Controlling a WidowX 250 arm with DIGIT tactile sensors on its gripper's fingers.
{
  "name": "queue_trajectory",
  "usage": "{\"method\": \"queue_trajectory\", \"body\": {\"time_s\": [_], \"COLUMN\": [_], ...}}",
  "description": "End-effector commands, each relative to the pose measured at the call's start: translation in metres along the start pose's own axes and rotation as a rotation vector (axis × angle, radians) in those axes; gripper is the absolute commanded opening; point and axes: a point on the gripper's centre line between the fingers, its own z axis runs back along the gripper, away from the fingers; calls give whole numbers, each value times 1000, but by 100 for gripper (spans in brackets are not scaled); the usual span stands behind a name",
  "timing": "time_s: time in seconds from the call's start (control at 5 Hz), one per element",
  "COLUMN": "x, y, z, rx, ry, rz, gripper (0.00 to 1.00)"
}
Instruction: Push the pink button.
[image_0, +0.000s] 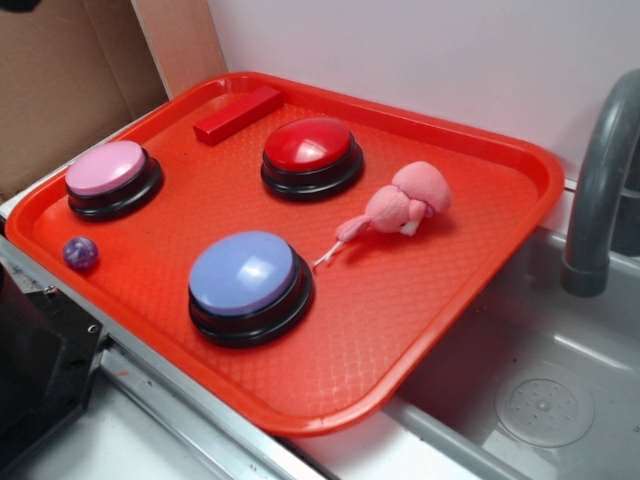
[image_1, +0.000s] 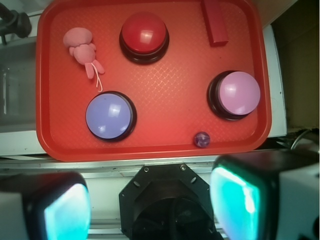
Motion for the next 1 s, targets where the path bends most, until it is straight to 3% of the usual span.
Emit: {"method": "queue_trajectory", "body": {"time_s": [0.0, 0.2, 0.4, 0.6, 0.8], "x": [0, 27, 45, 44, 38], "y": [0, 33, 61, 102, 136], "z": [0, -31, -55, -78, -99], "rx": [0, 56, 86, 130, 159], "ry": [0, 8, -62, -104, -98], "rz": [0, 102, 183, 306, 322], "gripper": [100, 100, 100, 100, 100]}}
